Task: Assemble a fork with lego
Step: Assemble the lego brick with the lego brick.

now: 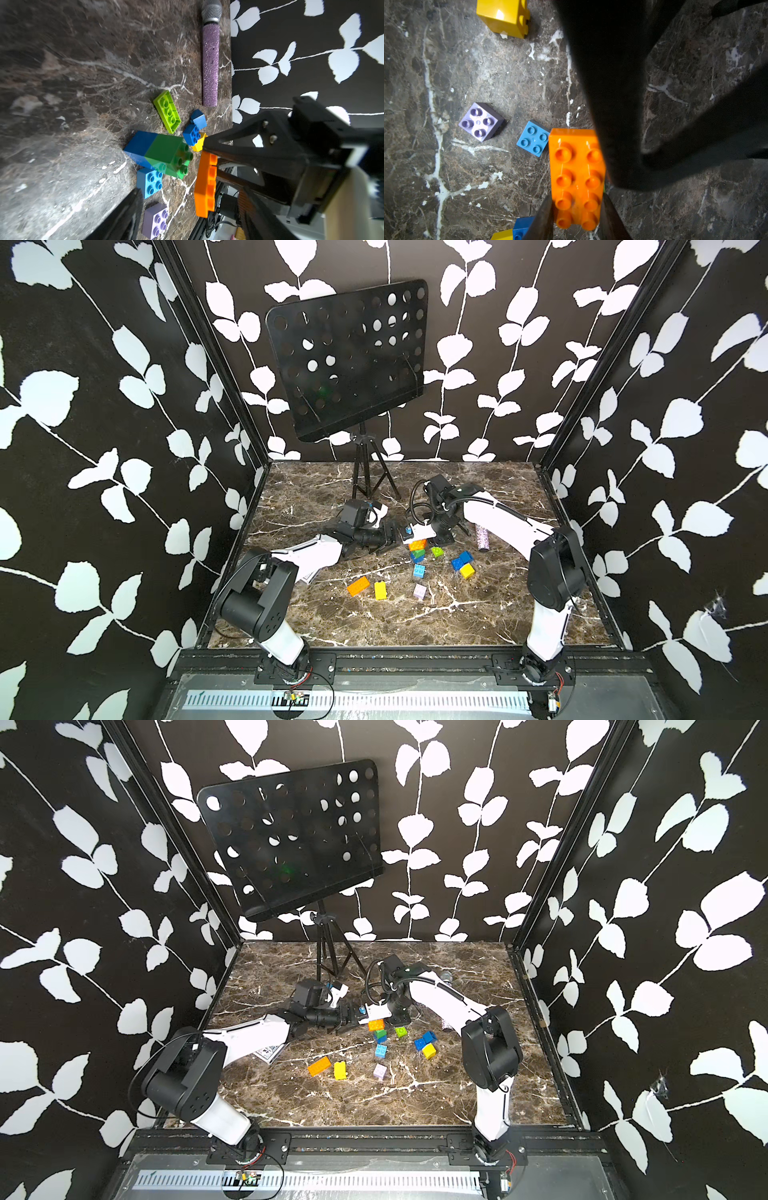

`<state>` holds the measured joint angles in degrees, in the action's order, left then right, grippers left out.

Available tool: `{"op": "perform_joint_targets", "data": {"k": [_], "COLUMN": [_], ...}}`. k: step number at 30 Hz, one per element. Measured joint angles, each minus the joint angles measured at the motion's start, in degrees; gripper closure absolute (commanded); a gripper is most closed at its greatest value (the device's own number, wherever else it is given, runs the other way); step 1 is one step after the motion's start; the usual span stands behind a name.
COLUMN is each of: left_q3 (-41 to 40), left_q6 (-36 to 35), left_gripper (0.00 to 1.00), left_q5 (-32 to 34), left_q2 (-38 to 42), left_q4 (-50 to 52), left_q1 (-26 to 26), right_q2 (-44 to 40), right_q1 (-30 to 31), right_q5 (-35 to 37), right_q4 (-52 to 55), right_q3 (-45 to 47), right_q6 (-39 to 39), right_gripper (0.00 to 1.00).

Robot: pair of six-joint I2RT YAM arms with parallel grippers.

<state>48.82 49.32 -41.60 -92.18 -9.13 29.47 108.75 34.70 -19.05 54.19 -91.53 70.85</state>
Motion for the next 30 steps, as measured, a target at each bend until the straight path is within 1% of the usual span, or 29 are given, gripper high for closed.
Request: {"op": "perform_joint_targets", "data": {"k": [8, 19, 30], "left_q3": [2.71, 2.91, 2.58], "left_q6": [-2.23, -2.86, -2.43], "left_gripper": [0.27, 0.27, 0.17], "left_q5": [0.04, -0.28, -0.15], "left_q2": [-3.5, -6.43, -6.49], "left_q4": [1.44, 1.46, 0.68], "left_q1": [0.33, 0.55, 0.22], "right_q2": [2.56, 4.87, 6.47], "right_q1": [-0.61, -0.31, 0.37], "right_q5": [1.09, 2.64, 5.62], "right_q4": [2.84, 4.59, 8.41], "right_q3": [-2.8, -4.52, -8.81], "right_q6": [1.86, 2.67, 2.95], "right_gripper": [0.77, 0.76, 0.74]}}
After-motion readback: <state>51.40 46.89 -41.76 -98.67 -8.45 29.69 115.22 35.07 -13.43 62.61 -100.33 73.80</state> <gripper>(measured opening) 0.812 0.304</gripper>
